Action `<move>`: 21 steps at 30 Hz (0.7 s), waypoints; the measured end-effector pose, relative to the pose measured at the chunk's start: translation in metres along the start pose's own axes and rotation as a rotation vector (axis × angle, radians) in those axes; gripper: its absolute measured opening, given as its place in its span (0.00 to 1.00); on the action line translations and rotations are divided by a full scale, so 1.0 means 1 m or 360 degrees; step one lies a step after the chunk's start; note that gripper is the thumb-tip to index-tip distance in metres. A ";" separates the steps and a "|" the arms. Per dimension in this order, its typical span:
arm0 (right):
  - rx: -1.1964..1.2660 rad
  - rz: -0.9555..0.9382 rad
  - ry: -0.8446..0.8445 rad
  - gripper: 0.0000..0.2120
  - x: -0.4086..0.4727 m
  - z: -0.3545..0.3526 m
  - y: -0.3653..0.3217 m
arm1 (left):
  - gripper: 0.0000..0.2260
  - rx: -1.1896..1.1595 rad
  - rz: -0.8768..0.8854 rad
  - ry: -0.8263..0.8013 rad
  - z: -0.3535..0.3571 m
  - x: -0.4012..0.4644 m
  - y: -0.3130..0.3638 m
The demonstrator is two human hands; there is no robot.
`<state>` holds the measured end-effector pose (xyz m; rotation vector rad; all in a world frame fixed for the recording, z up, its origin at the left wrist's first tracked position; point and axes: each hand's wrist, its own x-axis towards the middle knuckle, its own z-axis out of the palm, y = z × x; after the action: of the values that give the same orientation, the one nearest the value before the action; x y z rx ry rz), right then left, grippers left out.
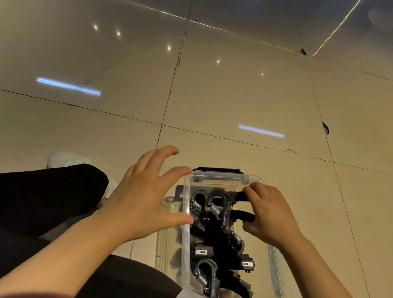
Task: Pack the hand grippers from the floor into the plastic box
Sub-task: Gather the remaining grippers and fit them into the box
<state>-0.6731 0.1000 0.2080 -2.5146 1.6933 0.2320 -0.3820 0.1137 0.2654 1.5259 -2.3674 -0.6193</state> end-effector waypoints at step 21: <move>0.0521 0.0429 -0.0269 0.34 0.027 0.094 0.003 | 0.16 0.0361 0.0325 0.0036 0.021 0.004 -0.014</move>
<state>-0.6722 0.0899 0.1101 -1.9796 1.8265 0.1658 -0.3819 0.1093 0.2405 1.3394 -2.6052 -0.2943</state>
